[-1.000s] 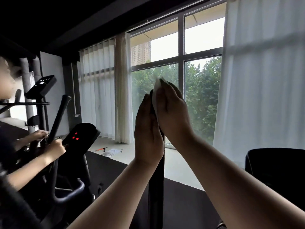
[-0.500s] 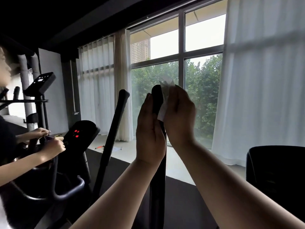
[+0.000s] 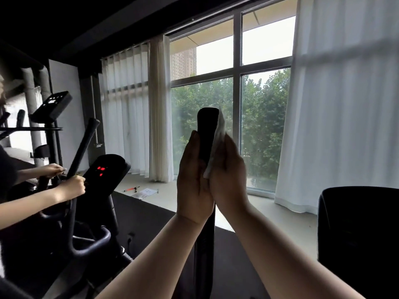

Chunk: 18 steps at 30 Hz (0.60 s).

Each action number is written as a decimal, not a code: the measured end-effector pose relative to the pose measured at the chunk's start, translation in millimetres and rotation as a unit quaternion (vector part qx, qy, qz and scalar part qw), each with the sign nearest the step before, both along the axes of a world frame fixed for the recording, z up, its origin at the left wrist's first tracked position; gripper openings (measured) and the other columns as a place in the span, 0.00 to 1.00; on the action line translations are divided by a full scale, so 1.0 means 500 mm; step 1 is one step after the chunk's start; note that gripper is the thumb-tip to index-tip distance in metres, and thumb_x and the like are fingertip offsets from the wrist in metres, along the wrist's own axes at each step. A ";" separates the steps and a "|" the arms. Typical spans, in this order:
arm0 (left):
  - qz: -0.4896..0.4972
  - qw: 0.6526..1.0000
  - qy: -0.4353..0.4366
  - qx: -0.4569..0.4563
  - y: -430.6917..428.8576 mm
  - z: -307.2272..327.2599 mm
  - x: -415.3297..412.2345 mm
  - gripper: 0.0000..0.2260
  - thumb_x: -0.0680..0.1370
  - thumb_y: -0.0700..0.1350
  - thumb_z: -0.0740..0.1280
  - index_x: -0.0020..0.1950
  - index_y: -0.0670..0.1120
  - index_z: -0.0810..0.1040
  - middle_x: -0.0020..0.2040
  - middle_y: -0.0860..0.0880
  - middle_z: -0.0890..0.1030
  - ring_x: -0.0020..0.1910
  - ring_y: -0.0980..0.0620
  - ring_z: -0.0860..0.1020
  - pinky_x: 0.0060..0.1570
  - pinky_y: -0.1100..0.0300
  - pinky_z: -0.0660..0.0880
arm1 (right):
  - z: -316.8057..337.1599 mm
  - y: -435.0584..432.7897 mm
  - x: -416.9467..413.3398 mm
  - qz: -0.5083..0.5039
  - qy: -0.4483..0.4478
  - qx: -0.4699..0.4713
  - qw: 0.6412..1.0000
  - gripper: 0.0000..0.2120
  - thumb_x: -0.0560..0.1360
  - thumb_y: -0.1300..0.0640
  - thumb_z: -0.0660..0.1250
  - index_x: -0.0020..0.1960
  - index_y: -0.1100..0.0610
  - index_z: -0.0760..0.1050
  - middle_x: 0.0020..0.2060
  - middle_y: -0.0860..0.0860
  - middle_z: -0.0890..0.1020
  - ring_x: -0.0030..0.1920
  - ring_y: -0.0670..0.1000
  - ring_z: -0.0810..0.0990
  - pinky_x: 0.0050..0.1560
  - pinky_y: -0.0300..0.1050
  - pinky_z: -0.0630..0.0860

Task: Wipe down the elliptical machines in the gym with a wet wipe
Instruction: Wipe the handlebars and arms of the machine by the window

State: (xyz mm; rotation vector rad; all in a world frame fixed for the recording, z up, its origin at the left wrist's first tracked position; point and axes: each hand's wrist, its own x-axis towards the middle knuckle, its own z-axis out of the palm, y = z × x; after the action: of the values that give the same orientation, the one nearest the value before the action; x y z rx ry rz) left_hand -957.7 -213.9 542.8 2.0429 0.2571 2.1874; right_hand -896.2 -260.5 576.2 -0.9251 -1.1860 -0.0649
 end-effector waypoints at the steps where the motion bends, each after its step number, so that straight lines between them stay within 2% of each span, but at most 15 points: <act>1: -0.003 1.000 0.004 0.008 0.001 -0.002 -0.001 0.28 0.85 0.55 0.56 0.79 0.37 0.62 0.78 0.39 0.67 0.78 0.48 0.66 0.76 0.57 0.63 | -0.014 0.003 0.005 0.000 0.008 -0.007 1.000 0.10 0.84 0.56 0.55 0.51 0.51 0.75 0.37 0.38 0.81 0.36 0.43 0.78 0.37 0.45 0.71; 2: -0.001 1.000 0.005 0.014 0.003 -0.002 -0.002 0.27 0.85 0.53 0.57 0.80 0.38 0.61 0.78 0.39 0.67 0.78 0.47 0.66 0.75 0.57 0.64 | -0.019 0.005 0.008 -0.002 0.013 -0.010 1.000 0.11 0.84 0.58 0.55 0.44 0.50 0.71 0.32 0.40 0.77 0.31 0.44 0.74 0.34 0.46 0.67; 4: 0.013 1.000 -0.001 0.007 0.002 -0.005 -0.001 0.24 0.84 0.45 0.58 0.80 0.42 0.60 0.78 0.39 0.67 0.78 0.47 0.66 0.75 0.56 0.64 | -0.011 0.004 0.012 -0.013 0.017 -0.005 1.000 0.12 0.84 0.58 0.56 0.43 0.51 0.71 0.30 0.43 0.76 0.30 0.44 0.73 0.33 0.48 0.67; 6: 0.031 1.000 -0.004 -0.005 0.000 -0.007 0.000 0.24 0.83 0.38 0.58 0.80 0.40 0.62 0.78 0.39 0.67 0.78 0.48 0.65 0.76 0.58 0.63 | 0.007 0.003 0.012 -0.009 0.014 0.019 1.000 0.11 0.85 0.58 0.56 0.53 0.54 0.77 0.38 0.45 0.82 0.37 0.43 0.78 0.38 0.45 0.72; 8: 0.032 0.999 0.003 -0.010 -0.003 -0.011 0.001 0.23 0.84 0.38 0.57 0.79 0.38 0.61 0.79 0.39 0.66 0.79 0.49 0.64 0.76 0.60 0.61 | 0.012 0.000 0.005 0.005 0.004 0.027 1.000 0.14 0.83 0.56 0.55 0.62 0.56 0.77 0.47 0.46 0.84 0.45 0.41 0.81 0.42 0.36 0.74; 10: 0.018 1.000 0.010 -0.006 -0.005 -0.019 0.000 0.23 0.85 0.43 0.56 0.79 0.37 0.60 0.79 0.40 0.64 0.79 0.50 0.63 0.76 0.62 0.60 | -0.012 -0.001 0.004 0.013 -0.006 0.016 1.000 0.12 0.81 0.55 0.55 0.55 0.55 0.76 0.39 0.42 0.80 0.39 0.37 0.78 0.38 0.28 0.68; 11: 0.013 1.000 0.014 -0.002 -0.006 -0.023 -0.002 0.25 0.85 0.47 0.56 0.80 0.37 0.60 0.80 0.41 0.64 0.79 0.50 0.63 0.76 0.62 0.60 | -0.026 -0.002 0.004 0.017 -0.003 0.004 1.000 0.10 0.81 0.56 0.56 0.52 0.55 0.76 0.34 0.40 0.77 0.35 0.36 0.75 0.36 0.29 0.67; 13: 0.014 1.000 0.025 0.010 -0.005 -0.028 -0.005 0.26 0.86 0.50 0.54 0.80 0.35 0.59 0.80 0.39 0.63 0.79 0.48 0.64 0.76 0.62 0.60 | -0.046 -0.003 0.011 0.013 -0.002 -0.021 1.000 0.11 0.82 0.59 0.57 0.42 0.51 0.71 0.29 0.39 0.74 0.30 0.40 0.72 0.33 0.36 0.65; 14: 0.017 0.999 0.027 0.013 -0.004 -0.030 -0.005 0.26 0.85 0.47 0.55 0.80 0.35 0.59 0.80 0.38 0.63 0.79 0.47 0.63 0.76 0.60 0.61 | -0.045 -0.001 0.015 0.006 -0.004 -0.030 1.000 0.13 0.82 0.59 0.57 0.39 0.49 0.68 0.29 0.39 0.75 0.30 0.41 0.72 0.33 0.41 0.66; 15: 0.019 0.999 0.028 0.011 -0.004 -0.030 -0.004 0.25 0.84 0.45 0.55 0.80 0.36 0.59 0.80 0.38 0.64 0.79 0.46 0.64 0.76 0.59 0.61 | -0.041 0.001 0.017 0.004 -0.003 -0.030 1.000 0.12 0.81 0.57 0.56 0.39 0.49 0.69 0.32 0.40 0.77 0.33 0.41 0.74 0.36 0.44 0.68; 16: 0.018 0.999 0.028 0.008 -0.003 -0.030 -0.004 0.25 0.84 0.43 0.56 0.80 0.38 0.59 0.79 0.38 0.64 0.79 0.46 0.64 0.77 0.57 0.62 | -0.035 0.005 0.019 0.006 -0.003 -0.024 1.000 0.11 0.80 0.55 0.55 0.43 0.49 0.73 0.39 0.41 0.82 0.41 0.43 0.80 0.41 0.46 0.74; 17: 0.013 1.000 0.029 0.002 -0.004 -0.030 -0.003 0.25 0.83 0.43 0.56 0.80 0.40 0.59 0.79 0.38 0.65 0.79 0.45 0.65 0.76 0.55 0.63 | -0.030 0.008 0.016 0.006 -0.005 -0.013 1.000 0.13 0.80 0.54 0.54 0.51 0.51 0.78 0.53 0.47 0.84 0.55 0.48 0.82 0.52 0.50 0.78; 18: 0.006 1.000 0.028 -0.004 -0.003 -0.030 -0.003 0.25 0.84 0.44 0.56 0.80 0.40 0.59 0.79 0.38 0.66 0.78 0.45 0.65 0.76 0.54 0.64 | -0.026 0.007 0.011 0.004 -0.006 0.003 1.000 0.17 0.81 0.55 0.54 0.61 0.55 0.79 0.64 0.52 0.81 0.66 0.50 0.78 0.64 0.53 0.76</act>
State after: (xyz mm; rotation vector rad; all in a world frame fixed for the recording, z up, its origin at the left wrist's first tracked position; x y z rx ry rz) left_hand -959.1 -215.3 527.6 2.1059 0.2837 2.1350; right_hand -890.5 -257.2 563.3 -0.9154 -1.2007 -0.0678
